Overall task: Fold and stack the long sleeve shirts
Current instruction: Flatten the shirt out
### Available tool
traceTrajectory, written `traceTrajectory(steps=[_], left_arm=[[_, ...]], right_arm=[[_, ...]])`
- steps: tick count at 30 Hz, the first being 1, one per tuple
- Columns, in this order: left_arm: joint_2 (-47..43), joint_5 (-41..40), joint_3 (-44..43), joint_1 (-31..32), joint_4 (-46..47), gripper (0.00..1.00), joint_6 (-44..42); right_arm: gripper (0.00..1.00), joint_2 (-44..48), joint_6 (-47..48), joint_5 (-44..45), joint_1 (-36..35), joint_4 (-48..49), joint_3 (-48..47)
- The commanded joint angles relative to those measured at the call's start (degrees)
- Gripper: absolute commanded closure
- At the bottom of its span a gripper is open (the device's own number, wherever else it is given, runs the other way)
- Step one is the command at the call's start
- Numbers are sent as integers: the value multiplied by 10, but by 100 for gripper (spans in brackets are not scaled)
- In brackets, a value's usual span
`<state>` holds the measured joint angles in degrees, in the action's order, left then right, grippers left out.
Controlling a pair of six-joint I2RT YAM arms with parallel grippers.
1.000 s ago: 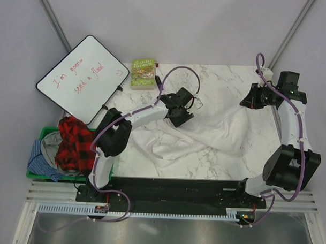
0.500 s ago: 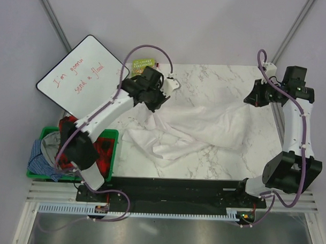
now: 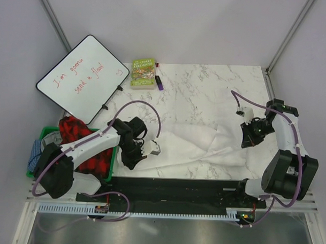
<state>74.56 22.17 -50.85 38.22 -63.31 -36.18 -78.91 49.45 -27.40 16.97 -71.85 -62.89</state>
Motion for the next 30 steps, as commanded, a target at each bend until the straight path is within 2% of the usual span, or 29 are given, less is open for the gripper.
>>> traceTrajectory(steps=[1,3,8,13,14,15,17,18,19,20,21,22,23,24,25,26,27,28,30], left_arm=[[68,-77,22,-3,113,98,9],[103,-100,-2,-3,160,98,28],[263,-132,-105,-31,220,98,47],[391,-129,-249,-95,232,98,59],[421,-130,-311,-102,230,98,59],[436,-131,-347,-109,227,98,54],[457,-139,-498,-125,202,98,52],[486,-141,-567,-130,189,98,62],[500,-143,-727,-145,160,98,72],[518,-147,-813,-154,154,98,83],[541,-147,-891,-162,155,98,110],[545,-145,-1008,-180,165,98,122],[539,-146,-1033,-187,214,98,131],[525,-143,-1029,-194,262,98,145],[465,-133,-967,-208,304,98,154],[432,-114,-921,-215,405,98,164],[391,-107,-867,-221,456,98,174],[326,-94,-756,-229,499,98,172],[264,-37,-664,-235,579,98,140]], right_arm=[[100,-46,-5,31,-11,81,12],[100,-76,-24,36,-19,108,10],[100,-165,-101,50,-33,205,-35],[100,-275,-150,52,-33,234,-181],[100,-307,-160,54,-33,235,-213],[100,-322,-183,56,-33,233,-292],[100,-366,-207,59,-31,216,-392],[100,-381,-238,60,-29,205,-517],[100,-414,-254,59,-23,181,-591],[100,-431,-277,59,-18,170,-669],[100,-444,-300,58,-12,167,-812],[100,-457,-345,60,1,178,-870],[100,-449,-363,60,7,196,-908],[100,-429,-380,58,12,224,-900],[100,-356,-421,63,22,316,-859],[100,-312,-442,65,29,373,-805],[100,-266,-464,64,37,429,-686],[100,-192,-475,63,47,513,-638],[100,-145,-466,60,49,533,-563]])
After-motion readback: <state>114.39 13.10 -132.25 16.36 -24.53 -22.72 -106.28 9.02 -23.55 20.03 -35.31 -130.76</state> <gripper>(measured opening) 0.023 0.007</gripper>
